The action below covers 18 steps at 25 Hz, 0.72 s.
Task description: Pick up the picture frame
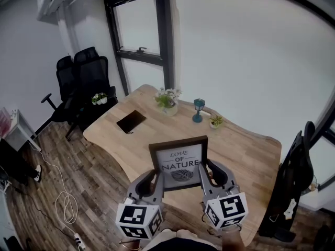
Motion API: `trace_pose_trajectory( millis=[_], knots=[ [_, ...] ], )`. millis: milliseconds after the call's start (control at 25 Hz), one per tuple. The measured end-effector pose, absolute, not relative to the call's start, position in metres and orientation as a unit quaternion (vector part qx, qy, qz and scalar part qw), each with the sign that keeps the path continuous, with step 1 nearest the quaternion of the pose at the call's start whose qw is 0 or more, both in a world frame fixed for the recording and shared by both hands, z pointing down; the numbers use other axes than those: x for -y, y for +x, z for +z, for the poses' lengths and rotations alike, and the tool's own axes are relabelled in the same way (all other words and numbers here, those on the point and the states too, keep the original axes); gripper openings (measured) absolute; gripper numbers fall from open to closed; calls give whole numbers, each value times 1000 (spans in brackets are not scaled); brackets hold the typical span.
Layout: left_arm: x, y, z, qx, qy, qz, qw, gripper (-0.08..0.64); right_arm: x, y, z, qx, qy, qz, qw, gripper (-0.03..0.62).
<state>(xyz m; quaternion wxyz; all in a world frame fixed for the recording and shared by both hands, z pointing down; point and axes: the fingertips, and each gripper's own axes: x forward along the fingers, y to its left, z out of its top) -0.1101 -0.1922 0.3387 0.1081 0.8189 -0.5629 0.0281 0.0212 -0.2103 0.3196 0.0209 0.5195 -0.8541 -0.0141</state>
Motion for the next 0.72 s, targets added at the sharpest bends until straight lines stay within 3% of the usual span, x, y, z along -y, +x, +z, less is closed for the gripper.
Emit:
trace_pose_trajectory(
  millis=[720],
  knots=[
    [177, -126, 345, 556, 821, 31, 122, 64, 192, 5, 325, 848, 529, -9, 33, 69]
  ],
)
